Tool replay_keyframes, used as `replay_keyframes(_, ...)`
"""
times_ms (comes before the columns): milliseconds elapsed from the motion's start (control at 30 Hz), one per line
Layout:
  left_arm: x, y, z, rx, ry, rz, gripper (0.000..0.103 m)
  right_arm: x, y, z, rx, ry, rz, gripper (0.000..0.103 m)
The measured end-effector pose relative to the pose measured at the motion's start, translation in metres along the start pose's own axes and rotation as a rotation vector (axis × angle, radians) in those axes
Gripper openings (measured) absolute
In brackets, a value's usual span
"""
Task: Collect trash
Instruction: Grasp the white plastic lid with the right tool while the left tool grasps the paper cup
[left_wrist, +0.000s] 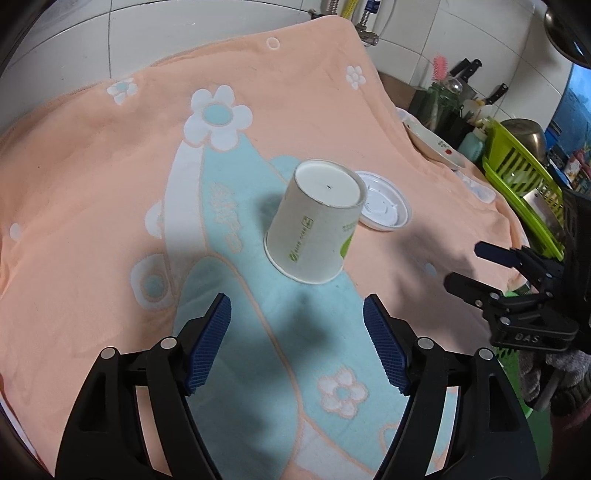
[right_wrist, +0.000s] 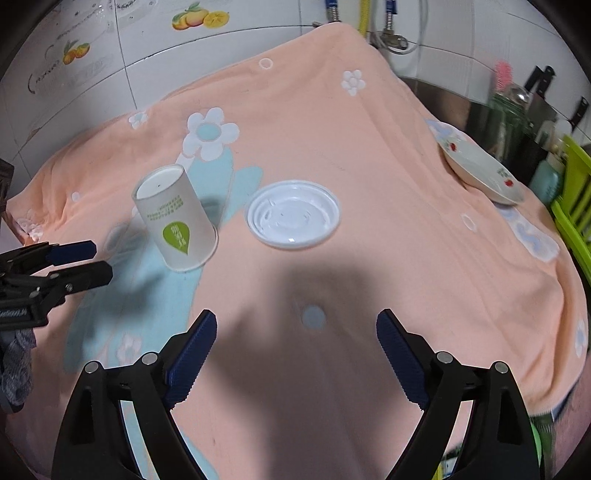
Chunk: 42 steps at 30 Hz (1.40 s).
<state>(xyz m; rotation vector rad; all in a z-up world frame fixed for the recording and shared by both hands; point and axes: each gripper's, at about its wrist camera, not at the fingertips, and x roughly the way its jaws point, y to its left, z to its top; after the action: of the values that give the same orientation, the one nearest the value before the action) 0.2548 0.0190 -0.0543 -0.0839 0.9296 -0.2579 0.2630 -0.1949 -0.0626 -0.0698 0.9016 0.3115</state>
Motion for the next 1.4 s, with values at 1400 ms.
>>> replay_keyframes(1400, 0.002, 0.022, 0.013, 0.014, -0.124, 0.161, 0.098, 0.110, 0.004, 0.075, -0.002, 0.082, 0.014, 0.091)
